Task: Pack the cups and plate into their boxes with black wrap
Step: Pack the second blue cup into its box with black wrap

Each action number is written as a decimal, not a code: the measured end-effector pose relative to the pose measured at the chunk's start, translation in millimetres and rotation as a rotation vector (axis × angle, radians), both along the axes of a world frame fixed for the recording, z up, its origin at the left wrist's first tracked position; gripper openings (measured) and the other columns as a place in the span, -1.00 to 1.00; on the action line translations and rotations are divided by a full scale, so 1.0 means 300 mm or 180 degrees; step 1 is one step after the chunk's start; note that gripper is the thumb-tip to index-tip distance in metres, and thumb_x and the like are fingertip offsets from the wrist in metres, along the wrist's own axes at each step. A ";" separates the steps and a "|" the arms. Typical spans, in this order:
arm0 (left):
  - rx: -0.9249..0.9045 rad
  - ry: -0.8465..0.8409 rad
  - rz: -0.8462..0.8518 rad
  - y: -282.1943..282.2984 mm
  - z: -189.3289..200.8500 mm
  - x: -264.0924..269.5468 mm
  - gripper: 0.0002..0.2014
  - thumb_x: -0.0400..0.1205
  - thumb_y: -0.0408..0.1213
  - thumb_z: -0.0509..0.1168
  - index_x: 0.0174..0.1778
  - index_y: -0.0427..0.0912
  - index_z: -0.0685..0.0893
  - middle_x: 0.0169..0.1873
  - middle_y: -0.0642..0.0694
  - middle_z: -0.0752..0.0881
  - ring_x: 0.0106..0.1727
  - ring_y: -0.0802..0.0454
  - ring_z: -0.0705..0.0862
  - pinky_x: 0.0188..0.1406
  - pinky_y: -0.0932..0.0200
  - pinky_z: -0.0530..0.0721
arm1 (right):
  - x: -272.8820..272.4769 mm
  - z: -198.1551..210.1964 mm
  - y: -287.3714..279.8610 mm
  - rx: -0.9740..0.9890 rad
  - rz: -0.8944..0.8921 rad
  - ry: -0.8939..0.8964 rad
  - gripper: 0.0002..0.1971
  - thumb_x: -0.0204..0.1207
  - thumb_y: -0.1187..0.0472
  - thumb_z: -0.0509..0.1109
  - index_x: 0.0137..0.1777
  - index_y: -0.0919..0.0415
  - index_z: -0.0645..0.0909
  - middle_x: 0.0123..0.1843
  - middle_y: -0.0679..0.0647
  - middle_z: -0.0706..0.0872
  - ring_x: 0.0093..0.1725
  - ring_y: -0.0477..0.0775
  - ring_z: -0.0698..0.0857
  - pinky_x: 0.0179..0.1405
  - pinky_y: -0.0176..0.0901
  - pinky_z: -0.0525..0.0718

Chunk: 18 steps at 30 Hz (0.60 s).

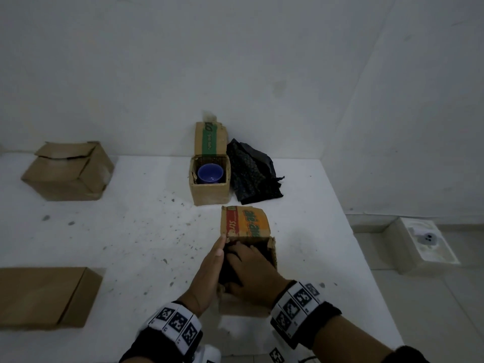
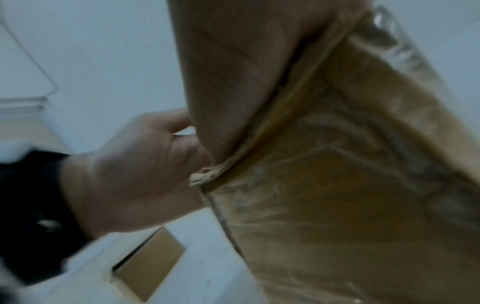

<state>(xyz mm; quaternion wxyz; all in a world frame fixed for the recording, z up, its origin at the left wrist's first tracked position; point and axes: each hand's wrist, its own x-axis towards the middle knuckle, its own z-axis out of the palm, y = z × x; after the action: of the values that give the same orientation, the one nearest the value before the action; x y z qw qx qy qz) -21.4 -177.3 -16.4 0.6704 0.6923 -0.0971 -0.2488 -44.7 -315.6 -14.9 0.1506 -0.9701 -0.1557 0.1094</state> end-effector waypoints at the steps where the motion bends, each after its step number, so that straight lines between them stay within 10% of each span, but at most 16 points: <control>1: 0.0014 0.0008 0.0055 -0.004 -0.001 -0.003 -0.41 0.56 0.36 -0.07 0.50 0.25 0.11 0.50 0.27 0.19 0.53 0.31 0.17 0.49 0.27 0.16 | -0.022 0.010 0.007 0.0012 -0.0159 -0.0056 -0.24 0.41 -0.23 -0.07 0.54 0.18 0.28 0.56 0.23 0.32 0.58 0.32 0.22 0.54 0.38 0.18; 6: 0.0024 0.0061 0.0187 -0.018 0.003 -0.011 -0.43 0.58 0.21 -0.10 0.55 0.23 0.15 0.53 0.25 0.24 0.52 0.33 0.23 0.53 0.20 0.19 | -0.115 0.049 0.029 -0.0042 -0.0599 0.0792 0.17 0.05 -0.49 -0.61 0.67 0.11 -0.11 0.67 0.37 -0.16 0.62 0.46 -0.24 0.58 0.28 -0.23; 9: -0.0031 0.0134 0.0209 -0.022 0.006 -0.012 -0.37 0.55 0.28 -0.06 0.56 0.21 0.16 0.54 0.24 0.24 0.55 0.29 0.23 0.59 0.10 0.18 | -0.083 0.068 0.001 0.0272 -0.0452 0.0744 -0.03 0.36 -0.52 -0.29 0.60 0.13 0.19 0.62 0.35 0.16 0.59 0.43 0.11 0.59 0.29 0.05; 12: -0.0091 0.0171 0.0223 -0.025 0.012 -0.012 -0.51 0.66 0.23 -0.13 0.51 0.24 0.18 0.47 0.29 0.31 0.42 0.46 0.32 0.42 0.38 0.33 | -0.030 0.122 -0.059 0.1072 -0.1251 -0.0078 -0.63 0.56 -0.02 0.19 0.27 0.15 0.48 0.26 0.12 0.51 0.19 0.11 0.53 0.23 0.03 0.58; 15: -0.0119 0.0241 0.0173 -0.037 0.019 -0.014 -0.50 0.60 0.24 -0.15 0.48 0.28 0.19 0.43 0.33 0.33 0.30 0.65 0.36 0.16 0.66 0.40 | 0.024 0.130 -0.146 0.1212 -0.1916 -0.0701 -0.58 0.45 0.11 0.29 0.28 0.25 0.46 0.11 0.18 0.53 0.12 0.18 0.54 0.03 0.01 0.59; 18: -0.0123 0.0322 0.0189 -0.042 0.022 -0.017 -0.49 0.67 0.19 -0.18 0.55 0.21 0.17 0.50 0.23 0.32 0.29 0.63 0.37 0.08 0.71 0.42 | 0.069 0.134 -0.203 0.1716 -0.2420 0.0305 -0.37 0.53 0.12 0.37 0.52 0.24 0.20 0.25 0.28 0.55 0.23 0.22 0.57 0.17 0.05 0.57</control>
<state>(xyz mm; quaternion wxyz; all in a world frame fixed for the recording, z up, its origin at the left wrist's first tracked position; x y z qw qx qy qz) -26.4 -189.8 -9.8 0.6947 0.6683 -0.0473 -0.2616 -24.1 -376.5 25.2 0.4337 -0.8784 0.1951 0.0467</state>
